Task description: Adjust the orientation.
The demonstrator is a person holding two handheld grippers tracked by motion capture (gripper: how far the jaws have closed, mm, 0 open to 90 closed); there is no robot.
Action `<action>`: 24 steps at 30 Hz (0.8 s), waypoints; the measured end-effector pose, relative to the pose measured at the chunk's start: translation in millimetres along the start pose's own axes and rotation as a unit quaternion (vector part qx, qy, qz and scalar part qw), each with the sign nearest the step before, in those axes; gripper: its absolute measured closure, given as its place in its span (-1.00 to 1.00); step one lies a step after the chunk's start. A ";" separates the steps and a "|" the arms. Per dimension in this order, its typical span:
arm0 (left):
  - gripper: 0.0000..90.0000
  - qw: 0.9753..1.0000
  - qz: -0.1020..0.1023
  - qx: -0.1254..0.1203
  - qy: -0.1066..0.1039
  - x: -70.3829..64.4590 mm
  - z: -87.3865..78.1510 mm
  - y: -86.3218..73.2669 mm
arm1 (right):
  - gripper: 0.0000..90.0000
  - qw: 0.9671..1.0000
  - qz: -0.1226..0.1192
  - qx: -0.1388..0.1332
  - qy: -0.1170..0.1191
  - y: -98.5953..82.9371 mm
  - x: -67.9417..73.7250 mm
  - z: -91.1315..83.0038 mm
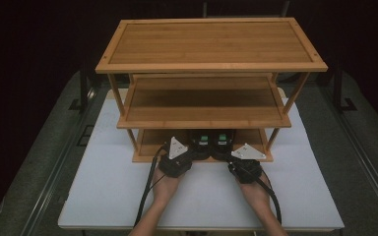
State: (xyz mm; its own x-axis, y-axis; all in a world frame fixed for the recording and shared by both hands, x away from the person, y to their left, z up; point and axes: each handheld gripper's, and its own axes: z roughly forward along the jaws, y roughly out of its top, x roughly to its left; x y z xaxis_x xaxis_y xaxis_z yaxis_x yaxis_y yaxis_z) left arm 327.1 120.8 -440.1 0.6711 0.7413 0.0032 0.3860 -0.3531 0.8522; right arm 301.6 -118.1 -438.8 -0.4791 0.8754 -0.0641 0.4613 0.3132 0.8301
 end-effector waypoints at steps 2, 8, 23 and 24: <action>0.67 1.000 -0.001 0.001 0.000 0.3 -0.3 -0.2 | 0.82 1.000 0.001 0.000 0.001 -0.2 -0.4 -0.3; 0.62 1.000 -0.006 0.000 -0.011 -2.5 -2.7 0.4 | 0.76 1.000 0.009 0.003 0.010 -0.8 -2.9 -3.0; 0.45 0.999 -0.006 0.002 -0.033 -2.3 -16.9 -3.2 | 0.36 0.998 0.029 0.008 0.052 -11.3 -21.4 -21.6; 0.43 0.999 -0.007 0.002 -0.034 -2.2 -18.1 -3.6 | 0.34 0.998 0.030 0.007 0.051 -12.1 -21.9 -22.8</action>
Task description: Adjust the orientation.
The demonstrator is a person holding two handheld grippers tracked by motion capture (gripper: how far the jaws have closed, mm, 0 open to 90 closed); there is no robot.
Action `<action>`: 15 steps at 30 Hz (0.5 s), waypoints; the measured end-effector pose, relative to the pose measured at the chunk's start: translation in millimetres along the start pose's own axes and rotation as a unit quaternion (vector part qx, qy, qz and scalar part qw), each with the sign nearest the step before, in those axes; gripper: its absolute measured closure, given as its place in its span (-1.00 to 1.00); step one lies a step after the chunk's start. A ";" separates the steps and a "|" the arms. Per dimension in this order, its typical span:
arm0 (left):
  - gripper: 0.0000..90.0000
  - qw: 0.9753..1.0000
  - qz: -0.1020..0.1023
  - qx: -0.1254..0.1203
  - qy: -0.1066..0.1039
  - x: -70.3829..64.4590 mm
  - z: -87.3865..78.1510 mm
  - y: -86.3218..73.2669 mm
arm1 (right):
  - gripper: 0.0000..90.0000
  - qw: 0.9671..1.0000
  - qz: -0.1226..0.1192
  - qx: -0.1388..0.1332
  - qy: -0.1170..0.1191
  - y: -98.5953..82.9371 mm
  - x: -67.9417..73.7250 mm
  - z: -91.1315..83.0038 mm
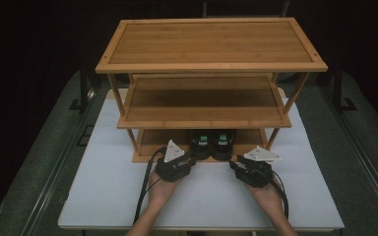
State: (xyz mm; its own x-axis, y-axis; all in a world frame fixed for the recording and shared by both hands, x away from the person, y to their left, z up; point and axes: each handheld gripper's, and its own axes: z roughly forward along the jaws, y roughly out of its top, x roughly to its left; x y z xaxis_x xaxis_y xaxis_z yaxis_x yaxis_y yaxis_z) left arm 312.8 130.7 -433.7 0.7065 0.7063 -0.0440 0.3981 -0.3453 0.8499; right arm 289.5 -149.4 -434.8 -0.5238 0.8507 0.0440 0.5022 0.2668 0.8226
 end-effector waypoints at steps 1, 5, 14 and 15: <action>0.43 1.000 0.001 -0.001 0.000 0.1 -1.4 -0.3 | 0.33 1.000 0.000 0.001 0.003 -0.8 -0.7 -1.2; 0.39 1.000 0.001 -0.001 -0.004 0.0 -5.9 -0.2 | 0.26 1.000 -0.001 0.004 0.009 -4.0 -3.4 -4.7; 0.26 1.000 0.002 0.003 -0.012 0.4 -15.9 -3.1 | 0.10 1.000 0.007 0.010 0.020 -14.1 -12.7 -16.6; 0.25 1.000 0.001 0.002 -0.012 1.2 -17.3 -3.6 | 0.09 1.000 0.009 0.011 0.019 -15.1 -14.1 -17.9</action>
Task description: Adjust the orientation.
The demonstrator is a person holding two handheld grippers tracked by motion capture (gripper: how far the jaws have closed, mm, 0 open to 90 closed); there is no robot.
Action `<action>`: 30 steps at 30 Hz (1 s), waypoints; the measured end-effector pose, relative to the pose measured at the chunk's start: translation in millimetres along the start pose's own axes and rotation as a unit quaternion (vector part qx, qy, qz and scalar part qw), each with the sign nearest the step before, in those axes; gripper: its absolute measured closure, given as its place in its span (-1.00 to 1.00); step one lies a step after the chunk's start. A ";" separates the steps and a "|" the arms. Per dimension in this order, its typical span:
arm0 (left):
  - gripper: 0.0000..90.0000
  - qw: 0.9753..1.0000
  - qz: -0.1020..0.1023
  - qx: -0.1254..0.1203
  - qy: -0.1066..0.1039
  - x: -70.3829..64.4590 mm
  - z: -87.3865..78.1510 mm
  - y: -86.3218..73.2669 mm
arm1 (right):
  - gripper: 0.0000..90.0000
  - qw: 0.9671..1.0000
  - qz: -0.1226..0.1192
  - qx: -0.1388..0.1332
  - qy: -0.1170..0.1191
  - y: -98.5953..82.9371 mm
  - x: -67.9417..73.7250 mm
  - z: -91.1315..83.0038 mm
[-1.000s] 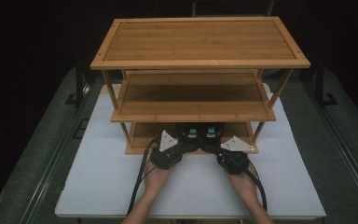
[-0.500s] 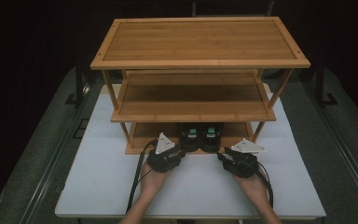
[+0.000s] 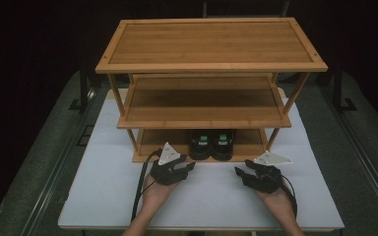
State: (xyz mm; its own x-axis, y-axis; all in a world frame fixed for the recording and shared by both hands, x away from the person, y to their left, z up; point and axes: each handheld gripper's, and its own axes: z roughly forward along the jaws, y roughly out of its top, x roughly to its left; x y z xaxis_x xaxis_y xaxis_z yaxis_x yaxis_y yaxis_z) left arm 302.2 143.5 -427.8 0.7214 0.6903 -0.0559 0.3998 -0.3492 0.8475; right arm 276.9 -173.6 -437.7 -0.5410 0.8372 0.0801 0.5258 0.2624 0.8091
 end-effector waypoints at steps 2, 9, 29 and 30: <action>0.24 1.000 -0.005 -0.003 -0.001 0.7 -2.0 -1.2 | 0.09 1.000 0.001 -0.001 0.000 -1.9 -2.6 -2.2; 0.19 1.000 -0.002 0.000 -0.002 1.1 -9.0 -3.1 | 0.06 1.000 0.001 -0.001 0.001 -6.1 -6.4 -9.8; 0.14 1.000 -0.006 -0.001 0.001 9.2 -34.9 -21.3 | 0.04 1.000 0.007 0.000 -0.007 -23.9 -14.9 -34.1; 0.14 1.000 -0.007 -0.001 0.002 9.5 -35.4 -21.8 | 0.03 1.000 0.007 0.000 -0.006 -24.0 -15.0 -34.1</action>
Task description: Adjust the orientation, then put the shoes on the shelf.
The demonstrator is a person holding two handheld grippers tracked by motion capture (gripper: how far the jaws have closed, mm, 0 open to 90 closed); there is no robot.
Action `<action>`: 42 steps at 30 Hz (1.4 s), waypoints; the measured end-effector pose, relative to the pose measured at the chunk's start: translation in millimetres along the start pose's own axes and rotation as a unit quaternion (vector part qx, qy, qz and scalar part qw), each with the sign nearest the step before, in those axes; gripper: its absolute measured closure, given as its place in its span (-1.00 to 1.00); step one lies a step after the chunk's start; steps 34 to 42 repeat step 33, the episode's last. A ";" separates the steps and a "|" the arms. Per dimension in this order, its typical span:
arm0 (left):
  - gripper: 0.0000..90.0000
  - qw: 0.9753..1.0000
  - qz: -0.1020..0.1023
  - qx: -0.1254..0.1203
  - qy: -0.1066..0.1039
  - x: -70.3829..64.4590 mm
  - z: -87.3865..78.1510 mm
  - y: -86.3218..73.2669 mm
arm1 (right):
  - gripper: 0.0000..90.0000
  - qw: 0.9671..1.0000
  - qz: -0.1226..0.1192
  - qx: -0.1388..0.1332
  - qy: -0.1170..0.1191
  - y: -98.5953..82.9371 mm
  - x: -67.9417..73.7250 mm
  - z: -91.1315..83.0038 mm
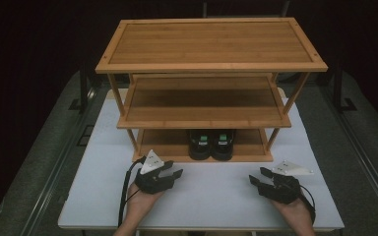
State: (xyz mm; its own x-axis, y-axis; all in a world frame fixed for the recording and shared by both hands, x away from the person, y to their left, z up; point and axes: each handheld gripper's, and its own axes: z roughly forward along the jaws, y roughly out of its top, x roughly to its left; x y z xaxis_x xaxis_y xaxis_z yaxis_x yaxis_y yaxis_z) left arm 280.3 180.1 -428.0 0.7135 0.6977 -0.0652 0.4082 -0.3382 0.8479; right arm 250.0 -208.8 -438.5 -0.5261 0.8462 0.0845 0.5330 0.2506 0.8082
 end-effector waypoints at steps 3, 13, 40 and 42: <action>0.13 1.000 0.000 0.002 0.002 1.7 -1.5 -1.4 | 0.02 1.000 0.001 0.001 0.001 -0.9 -0.2 -0.5; 0.11 1.000 -0.001 0.008 0.005 6.4 -9.0 -8.4 | -0.01 1.000 0.000 0.001 0.002 -5.5 -0.3 -6.3; -0.04 1.000 -0.009 0.015 0.002 7.8 -26.3 -28.7 | -0.25 1.000 0.004 -0.018 0.002 -21.1 1.4 -24.0; -0.04 1.000 -0.009 0.015 0.002 7.8 -26.3 -28.7 | -0.25 1.000 0.004 -0.018 0.002 -21.1 1.4 -24.0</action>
